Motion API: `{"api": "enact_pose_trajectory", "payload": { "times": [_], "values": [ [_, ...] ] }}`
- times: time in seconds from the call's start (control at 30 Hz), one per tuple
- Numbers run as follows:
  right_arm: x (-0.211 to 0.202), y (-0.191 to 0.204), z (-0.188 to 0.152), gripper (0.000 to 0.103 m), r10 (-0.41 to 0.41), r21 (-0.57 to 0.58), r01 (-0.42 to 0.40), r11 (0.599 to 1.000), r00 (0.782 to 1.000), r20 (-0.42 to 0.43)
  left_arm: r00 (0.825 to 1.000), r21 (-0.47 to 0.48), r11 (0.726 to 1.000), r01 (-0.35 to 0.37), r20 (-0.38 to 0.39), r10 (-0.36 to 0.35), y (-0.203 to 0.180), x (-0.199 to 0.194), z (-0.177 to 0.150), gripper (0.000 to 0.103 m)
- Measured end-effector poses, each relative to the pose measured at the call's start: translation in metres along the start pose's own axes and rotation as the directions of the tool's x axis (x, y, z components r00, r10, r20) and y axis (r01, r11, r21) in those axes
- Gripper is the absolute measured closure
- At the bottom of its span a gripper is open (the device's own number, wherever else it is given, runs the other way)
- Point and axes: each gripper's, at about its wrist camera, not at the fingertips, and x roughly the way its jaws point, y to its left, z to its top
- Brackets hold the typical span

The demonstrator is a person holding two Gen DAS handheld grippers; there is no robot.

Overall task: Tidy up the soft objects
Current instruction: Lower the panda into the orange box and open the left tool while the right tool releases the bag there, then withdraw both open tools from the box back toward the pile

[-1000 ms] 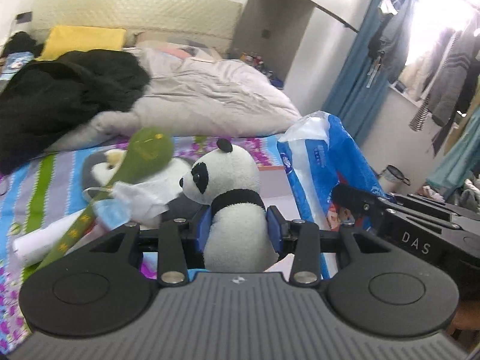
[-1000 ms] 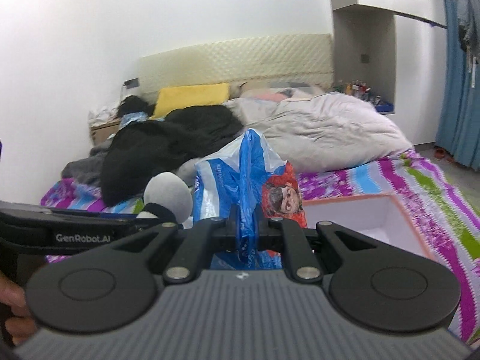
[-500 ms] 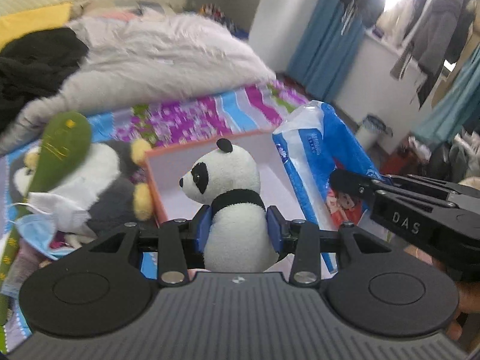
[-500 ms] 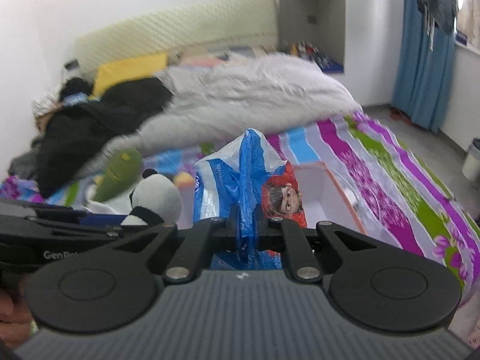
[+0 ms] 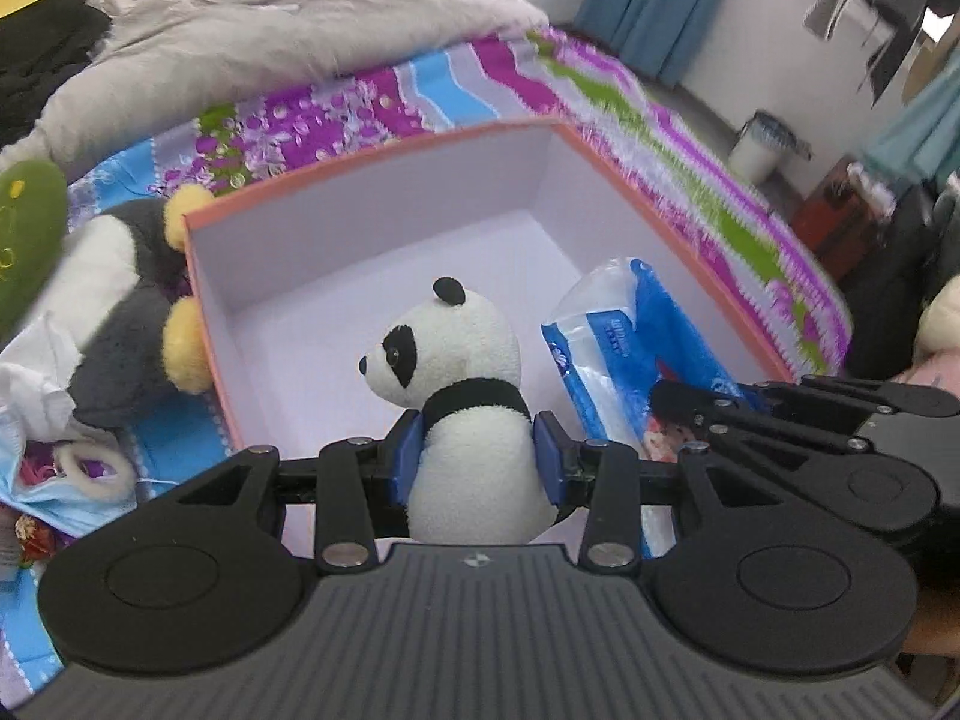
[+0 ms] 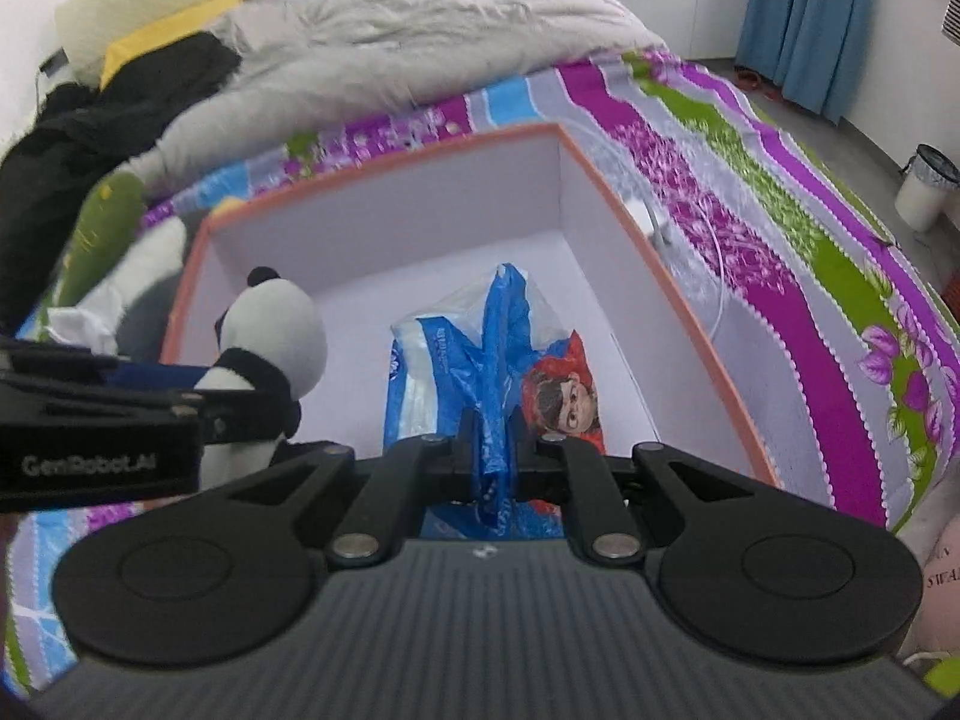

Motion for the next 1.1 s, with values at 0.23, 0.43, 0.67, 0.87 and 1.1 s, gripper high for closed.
{"api": "enact_pose_trajectory", "payload": {
  "times": [0.23,0.43,0.67,0.87,1.1],
  "values": [
    [0.007,-0.006,-0.004,0.086,-0.006,0.007,0.006,1.0,1.0,-0.013,0.999,0.021,0.999,-0.027,-0.035,0.028,-0.008,0.014,-0.006,0.049],
    [-0.006,-0.009,-0.001,0.068,0.003,0.018,-0.004,1.0,1.0,0.026,1.0,0.007,1.0,-0.006,0.007,0.006,-0.002,-0.006,-0.005,0.049],
    [-0.045,0.002,-0.006,0.068,0.035,-0.006,-0.035,0.999,0.988,0.151,0.994,0.023,1.0,-0.02,0.109,0.018,0.006,-0.048,-0.015,0.049],
    [-0.082,0.017,-0.017,0.068,0.074,-0.045,-0.064,0.997,0.961,0.267,0.977,0.028,0.999,-0.032,0.212,0.026,0.017,-0.092,-0.037,0.049],
    [-0.112,0.041,-0.035,0.068,0.126,-0.098,-0.097,0.99,0.928,0.352,0.947,0.016,0.999,-0.046,0.318,0.038,0.033,-0.141,-0.073,0.049]
  ]
}}
